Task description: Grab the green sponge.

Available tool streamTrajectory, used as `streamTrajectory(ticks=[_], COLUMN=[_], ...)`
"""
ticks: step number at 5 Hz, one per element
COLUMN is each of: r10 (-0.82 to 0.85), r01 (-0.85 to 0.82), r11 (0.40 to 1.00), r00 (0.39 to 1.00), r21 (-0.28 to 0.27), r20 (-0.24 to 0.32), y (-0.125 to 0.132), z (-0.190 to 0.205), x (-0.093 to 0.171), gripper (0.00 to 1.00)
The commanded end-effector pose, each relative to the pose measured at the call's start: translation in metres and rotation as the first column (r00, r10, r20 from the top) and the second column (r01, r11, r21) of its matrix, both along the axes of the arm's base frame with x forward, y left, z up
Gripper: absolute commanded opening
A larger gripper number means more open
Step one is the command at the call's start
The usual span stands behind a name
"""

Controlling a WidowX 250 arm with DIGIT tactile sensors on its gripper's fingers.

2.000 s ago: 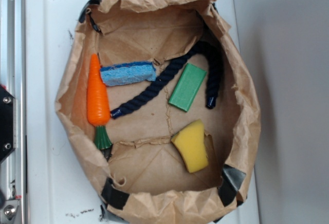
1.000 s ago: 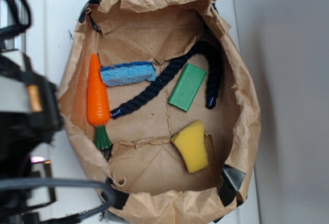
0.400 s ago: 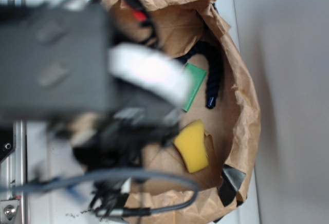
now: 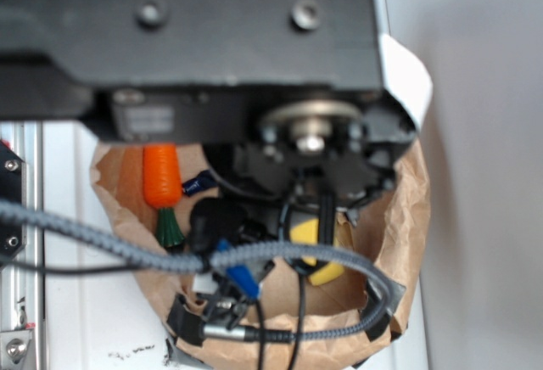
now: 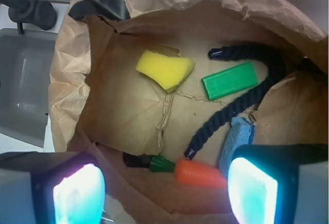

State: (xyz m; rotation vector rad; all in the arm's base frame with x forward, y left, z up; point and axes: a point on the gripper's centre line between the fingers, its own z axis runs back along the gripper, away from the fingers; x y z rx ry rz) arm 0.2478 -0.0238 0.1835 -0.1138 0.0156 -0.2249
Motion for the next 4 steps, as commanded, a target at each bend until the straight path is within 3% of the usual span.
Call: streamTrajectory(ticks=[1,2,3,4], r10=[0.006,-0.085,-0.117,-0.142], r01=[-0.006,0.093,0.127,0.148], r11=[1.0,0.992,0.989,0.988], r00=[0.998,0.991,0.986,0.979], r21=[-0.003,-0.079,-0.075,-0.033], r20=[0.058,0.1,0.12,0.144], y=[0.0,0.023,0.036,0.04], z=[0.014,-0.005,-0.026,-0.045], x=[0.006,0.016,0.032,0.038], gripper=[1.0,1.0,1.0,1.0])
